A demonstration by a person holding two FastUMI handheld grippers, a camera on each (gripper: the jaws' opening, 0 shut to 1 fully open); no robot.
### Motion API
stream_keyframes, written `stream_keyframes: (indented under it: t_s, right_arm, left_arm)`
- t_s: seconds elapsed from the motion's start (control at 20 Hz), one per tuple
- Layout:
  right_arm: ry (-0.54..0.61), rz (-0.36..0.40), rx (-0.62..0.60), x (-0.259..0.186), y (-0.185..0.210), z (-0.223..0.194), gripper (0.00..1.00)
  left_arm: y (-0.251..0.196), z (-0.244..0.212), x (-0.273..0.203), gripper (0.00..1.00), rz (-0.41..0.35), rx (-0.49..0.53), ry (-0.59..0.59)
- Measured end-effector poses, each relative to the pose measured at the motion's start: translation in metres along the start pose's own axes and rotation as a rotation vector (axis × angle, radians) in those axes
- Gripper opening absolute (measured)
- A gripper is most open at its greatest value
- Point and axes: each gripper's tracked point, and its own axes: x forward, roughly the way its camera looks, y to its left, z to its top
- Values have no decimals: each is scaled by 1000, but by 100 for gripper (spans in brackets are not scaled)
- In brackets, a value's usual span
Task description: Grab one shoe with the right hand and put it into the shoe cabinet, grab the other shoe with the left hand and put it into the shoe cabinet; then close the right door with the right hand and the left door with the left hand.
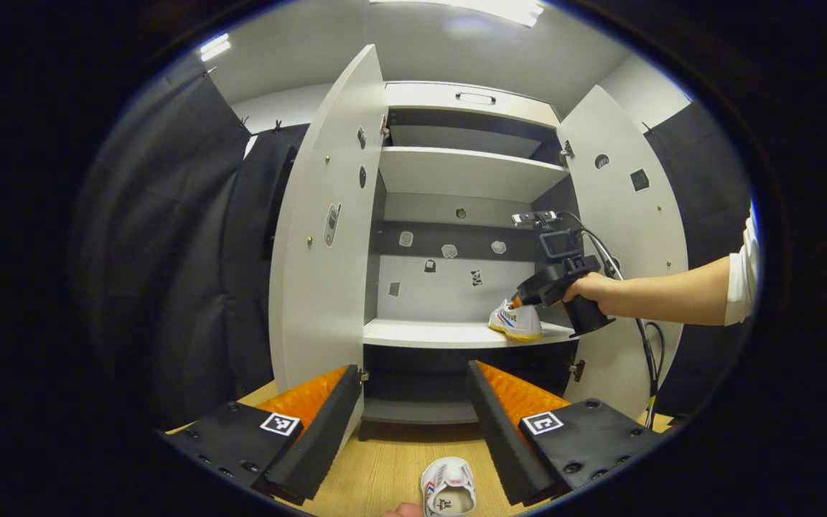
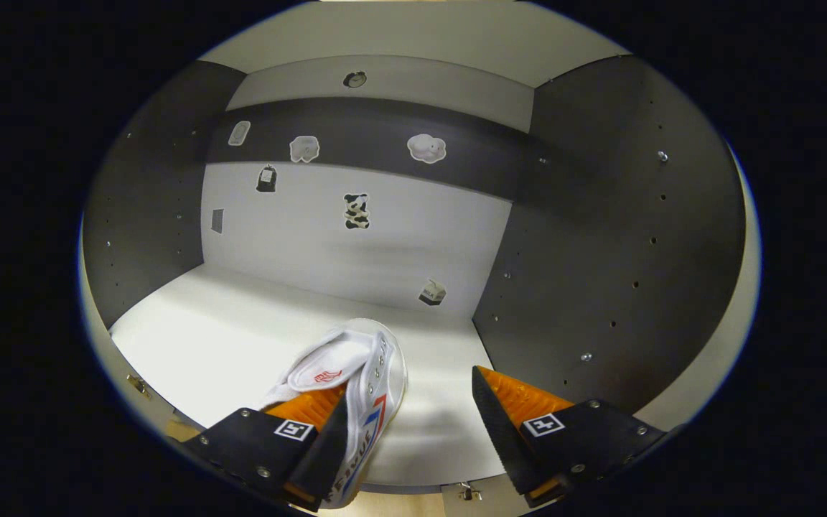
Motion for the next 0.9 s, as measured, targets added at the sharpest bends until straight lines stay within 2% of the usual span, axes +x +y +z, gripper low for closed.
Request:
stream_keyframes:
  t_s: [0.25, 0.45, 0.6, 0.9]
  right_arm:
    - [43, 65, 51, -15, 4, -8, 93]
    - [105, 157, 127, -22, 19, -14, 93]
    - [17, 189, 110, -46, 25, -2, 93]
    - [-215, 272, 125, -143, 43, 25, 93]
  left_arm:
    - [4, -10, -3, 96, 4, -7, 24]
    - [8, -20, 0, 96, 13, -25, 56]
    - [8, -19, 1, 96, 14, -24, 49]
    - [4, -12, 8, 96, 3, 0, 37]
